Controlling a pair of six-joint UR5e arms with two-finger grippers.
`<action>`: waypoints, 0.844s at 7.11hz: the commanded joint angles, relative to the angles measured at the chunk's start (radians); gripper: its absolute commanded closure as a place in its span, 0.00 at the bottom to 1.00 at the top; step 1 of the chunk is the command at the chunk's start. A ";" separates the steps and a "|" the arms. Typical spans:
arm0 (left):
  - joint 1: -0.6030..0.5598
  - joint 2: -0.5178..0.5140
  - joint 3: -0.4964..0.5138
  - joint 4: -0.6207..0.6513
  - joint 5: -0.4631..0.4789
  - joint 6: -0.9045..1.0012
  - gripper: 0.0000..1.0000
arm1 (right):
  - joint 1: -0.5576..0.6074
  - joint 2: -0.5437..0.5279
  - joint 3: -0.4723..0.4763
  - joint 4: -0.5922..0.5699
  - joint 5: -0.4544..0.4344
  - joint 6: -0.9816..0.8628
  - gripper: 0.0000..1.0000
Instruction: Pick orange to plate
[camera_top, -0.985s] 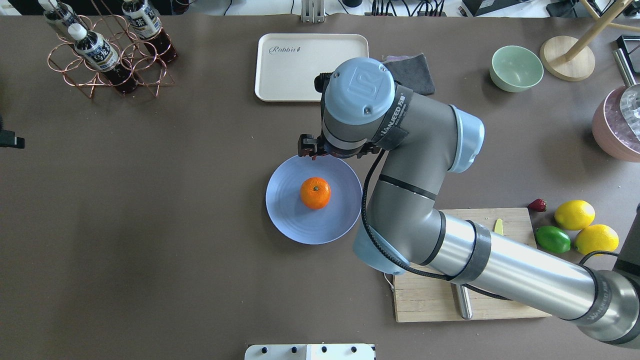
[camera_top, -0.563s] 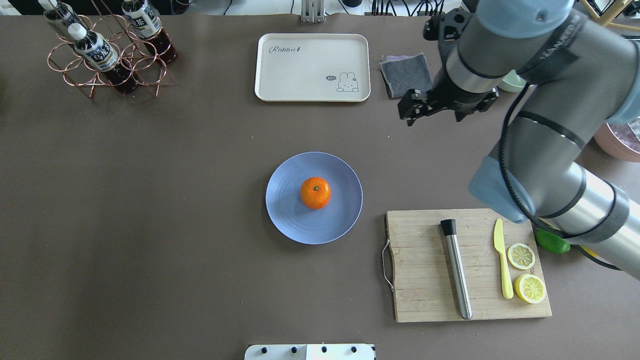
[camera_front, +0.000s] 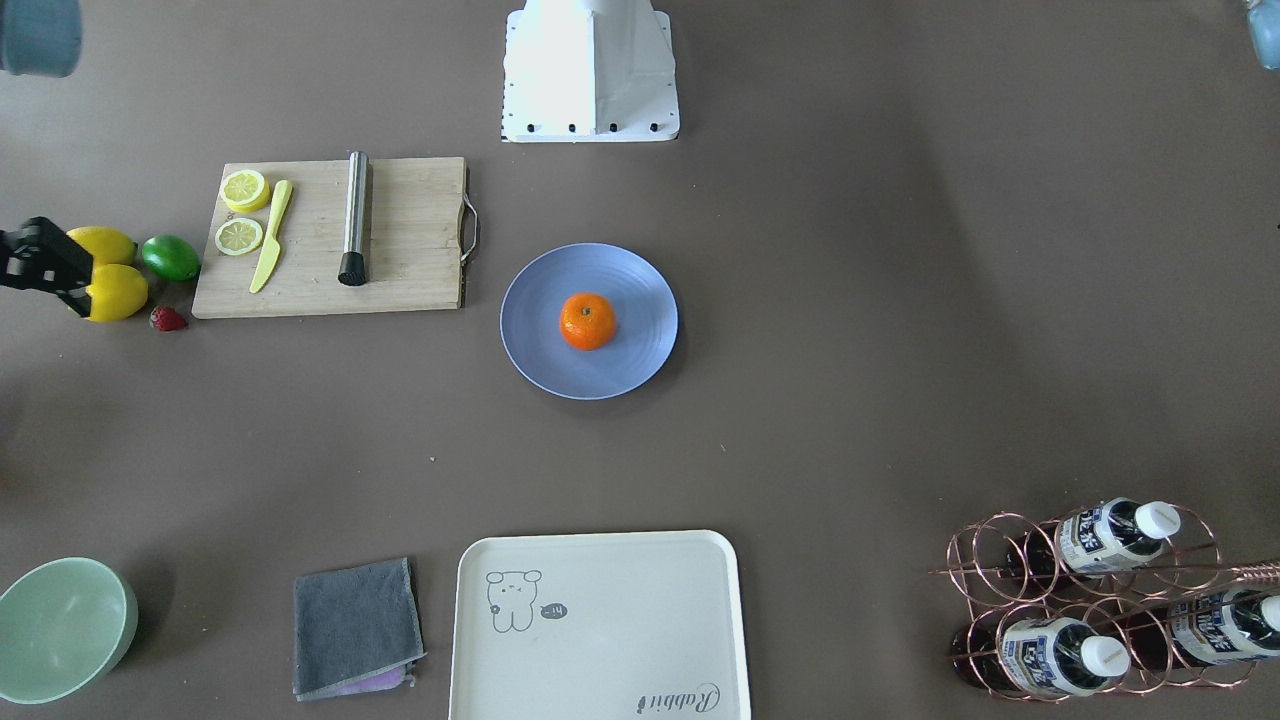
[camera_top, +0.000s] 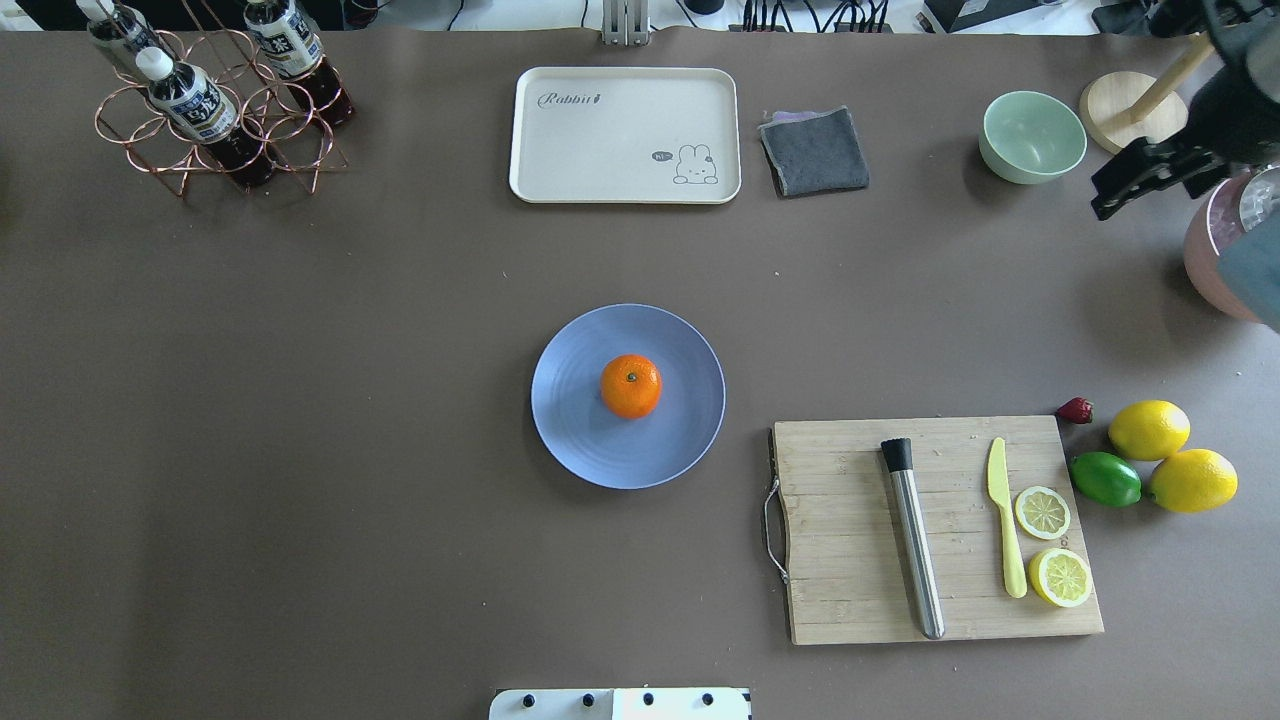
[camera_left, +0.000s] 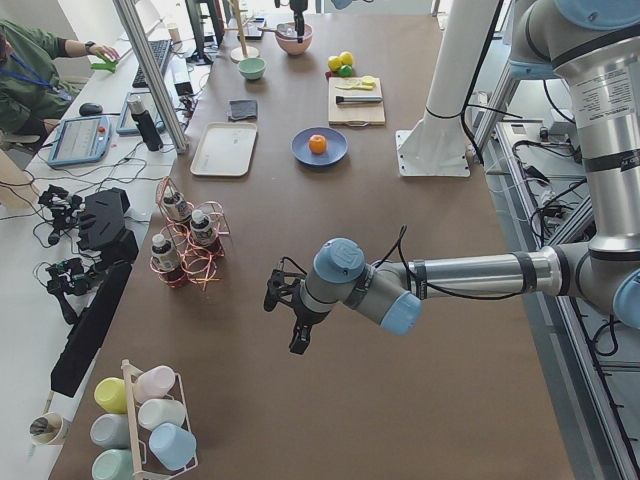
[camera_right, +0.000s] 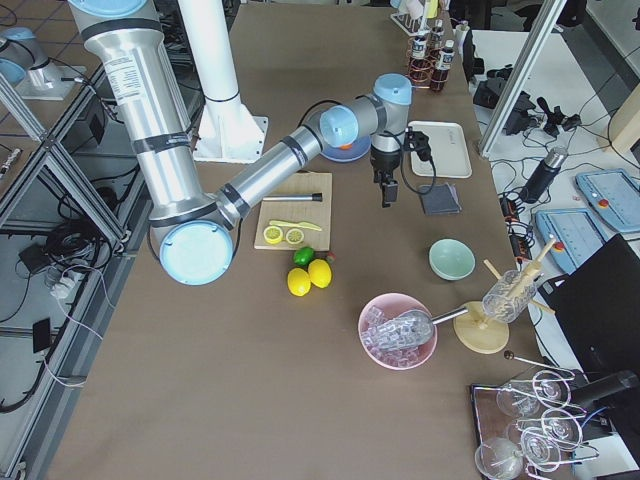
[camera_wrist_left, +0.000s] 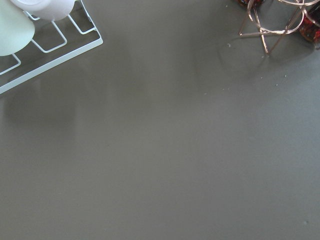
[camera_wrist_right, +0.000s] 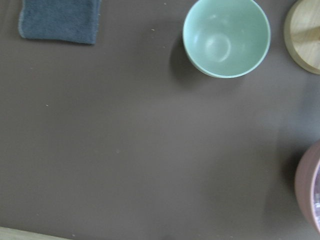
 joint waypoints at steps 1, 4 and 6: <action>-0.072 0.007 0.037 -0.001 -0.093 0.045 0.02 | 0.248 -0.116 -0.131 0.001 0.091 -0.339 0.00; -0.098 0.024 0.039 0.005 -0.093 0.097 0.02 | 0.382 -0.256 -0.169 0.018 0.089 -0.420 0.00; -0.091 0.017 0.002 0.086 -0.093 0.095 0.02 | 0.383 -0.255 -0.180 0.044 0.086 -0.385 0.00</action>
